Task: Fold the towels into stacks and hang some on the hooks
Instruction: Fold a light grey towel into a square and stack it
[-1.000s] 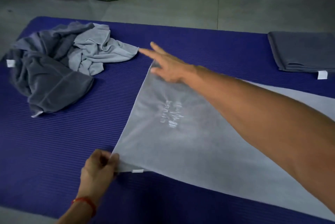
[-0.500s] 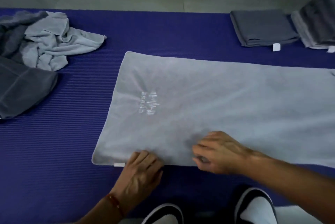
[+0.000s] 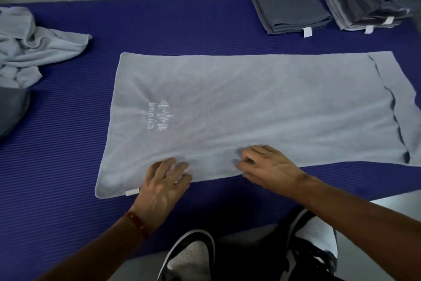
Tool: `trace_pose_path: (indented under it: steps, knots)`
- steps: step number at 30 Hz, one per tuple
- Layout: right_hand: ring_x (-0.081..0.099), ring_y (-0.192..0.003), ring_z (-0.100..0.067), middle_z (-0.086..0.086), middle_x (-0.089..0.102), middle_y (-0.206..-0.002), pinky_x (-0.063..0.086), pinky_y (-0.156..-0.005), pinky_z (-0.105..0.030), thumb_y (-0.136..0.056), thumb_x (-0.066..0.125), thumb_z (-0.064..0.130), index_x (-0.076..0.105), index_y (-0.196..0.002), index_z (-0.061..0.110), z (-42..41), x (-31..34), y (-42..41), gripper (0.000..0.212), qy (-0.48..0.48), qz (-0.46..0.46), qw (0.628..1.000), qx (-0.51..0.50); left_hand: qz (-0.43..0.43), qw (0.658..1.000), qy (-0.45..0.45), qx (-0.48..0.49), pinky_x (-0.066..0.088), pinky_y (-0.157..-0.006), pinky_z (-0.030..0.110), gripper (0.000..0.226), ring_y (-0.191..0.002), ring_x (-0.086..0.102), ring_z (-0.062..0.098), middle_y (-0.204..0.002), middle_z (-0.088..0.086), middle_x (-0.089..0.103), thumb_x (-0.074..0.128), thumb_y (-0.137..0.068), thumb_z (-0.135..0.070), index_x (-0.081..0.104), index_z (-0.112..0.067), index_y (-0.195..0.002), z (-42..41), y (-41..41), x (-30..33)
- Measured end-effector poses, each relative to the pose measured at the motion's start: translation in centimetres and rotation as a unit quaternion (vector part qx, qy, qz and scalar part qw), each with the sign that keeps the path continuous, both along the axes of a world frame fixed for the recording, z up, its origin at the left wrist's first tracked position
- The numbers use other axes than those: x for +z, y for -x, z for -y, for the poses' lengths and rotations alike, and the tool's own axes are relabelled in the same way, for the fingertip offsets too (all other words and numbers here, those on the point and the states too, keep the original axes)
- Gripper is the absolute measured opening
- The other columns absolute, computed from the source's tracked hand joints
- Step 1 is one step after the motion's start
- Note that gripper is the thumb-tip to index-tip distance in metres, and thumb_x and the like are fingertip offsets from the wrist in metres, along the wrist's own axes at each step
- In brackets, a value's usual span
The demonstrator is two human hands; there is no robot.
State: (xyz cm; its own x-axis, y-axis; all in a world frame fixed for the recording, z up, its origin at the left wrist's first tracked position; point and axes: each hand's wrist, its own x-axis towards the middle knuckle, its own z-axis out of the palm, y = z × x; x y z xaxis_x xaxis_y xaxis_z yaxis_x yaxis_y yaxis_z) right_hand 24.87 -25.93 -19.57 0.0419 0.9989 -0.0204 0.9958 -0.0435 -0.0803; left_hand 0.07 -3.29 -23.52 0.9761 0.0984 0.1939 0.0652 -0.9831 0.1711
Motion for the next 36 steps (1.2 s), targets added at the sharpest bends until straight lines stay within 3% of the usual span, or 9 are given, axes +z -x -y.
trace_pose_path:
  steps: [7,13,19,23,27,29,31,33,36]
  knots:
    - [0.059,-0.069,-0.024,-0.001,0.062,-0.079,0.049,-0.072,-0.037,-0.095,0.049,0.023,0.052,-0.096,0.017,-0.9,0.2,0.7,0.007,-0.030,-0.051,0.992,-0.111,-0.105,0.992,-0.010,0.075,0.050,-0.085,0.051,0.034,-0.110,0.060,0.031,-0.119,0.006,0.063,0.065,-0.090,-0.047,0.068,-0.017,-0.106,2.0,-2.3,2.8]
    - [0.059,-0.075,-0.026,-0.004,0.061,-0.090,0.049,-0.071,-0.039,-0.080,0.068,0.013,0.061,-0.101,0.015,0.5,-0.4,0.0,0.023,-0.004,0.017,0.999,-0.050,-0.107,0.990,-0.039,0.088,0.049,-0.076,0.048,0.045,-0.095,0.059,0.033,-0.111,0.009,0.061,0.066,-0.071,0.003,0.063,-0.014,-0.113,1.7,-3.5,3.2]
    - [0.061,-0.073,-0.026,-0.005,0.061,-0.092,0.051,-0.058,-0.035,-0.064,0.074,0.003,0.056,-0.104,0.016,2.8,-1.2,1.9,0.046,-0.035,0.009,0.998,-0.045,-0.108,0.991,-0.076,0.020,0.052,-0.067,0.046,0.036,-0.087,0.063,0.033,-0.105,0.010,0.065,0.052,-0.081,0.001,0.064,-0.015,-0.111,-0.7,1.6,3.6]
    - [0.061,-0.073,-0.022,0.000,0.060,-0.090,0.049,-0.054,-0.034,-0.073,0.061,0.012,0.061,-0.093,0.019,4.3,-0.4,1.6,0.021,-0.004,-0.023,1.000,-0.008,-0.316,0.945,-0.083,0.022,0.055,-0.062,0.047,0.049,-0.087,0.064,0.032,-0.104,0.008,0.063,0.079,-0.065,-0.001,0.064,-0.015,-0.109,-0.3,3.0,5.3]
    - [0.060,-0.081,-0.019,0.005,0.061,-0.087,0.054,-0.063,-0.032,-0.079,0.052,0.024,0.066,-0.088,0.022,6.8,1.0,1.0,0.016,-0.017,-0.096,0.985,-0.144,-0.457,0.883,-0.104,-0.005,0.049,-0.083,0.040,0.036,-0.109,0.059,0.023,-0.119,-0.001,0.060,0.063,-0.087,-0.018,0.056,-0.025,-0.122,0.3,-0.9,9.5]
    - [0.060,-0.084,-0.015,0.007,0.064,-0.090,0.055,-0.068,-0.031,-0.084,0.049,0.032,0.069,-0.095,0.024,9.1,1.2,-0.5,0.023,-0.046,-0.132,0.938,-0.317,-0.367,0.919,-0.117,-0.083,0.052,-0.066,0.044,0.047,-0.086,0.063,0.031,-0.099,0.007,0.064,0.082,-0.062,-0.014,0.067,-0.016,-0.107,0.4,-5.2,10.2]
    - [0.060,-0.084,-0.018,0.003,0.065,-0.094,0.053,-0.072,-0.034,-0.091,0.050,0.035,0.068,-0.098,0.023,11.8,1.2,-2.9,0.024,-0.069,-0.145,0.866,-0.474,-0.261,0.944,-0.108,-0.172,0.054,-0.058,0.045,0.051,-0.086,0.065,0.036,-0.102,0.012,0.066,0.080,-0.059,-0.014,0.067,-0.014,-0.108,0.6,-9.9,9.0]
    - [0.061,-0.082,-0.024,-0.003,0.065,-0.096,0.053,-0.073,-0.037,-0.096,0.053,0.034,0.068,-0.099,0.017,15.0,1.1,-5.7,0.022,-0.082,-0.122,0.783,-0.605,-0.218,0.939,-0.067,-0.259,0.058,-0.076,0.050,0.048,-0.112,0.063,0.038,-0.130,0.014,0.061,0.065,-0.080,-0.023,0.060,-0.020,-0.127,2.3,-15.9,8.2]
    - [0.063,-0.088,-0.032,-0.011,0.067,-0.098,0.054,-0.078,-0.043,-0.099,0.049,0.033,0.067,-0.100,0.009,19.6,0.7,-9.4,0.030,-0.091,-0.110,0.636,-0.758,-0.257,0.916,-0.105,-0.290,0.034,-0.114,0.053,0.058,-0.152,0.020,0.032,-0.168,0.007,0.013,0.044,-0.103,-0.036,0.026,-0.032,-0.158,6.5,-24.2,6.9]
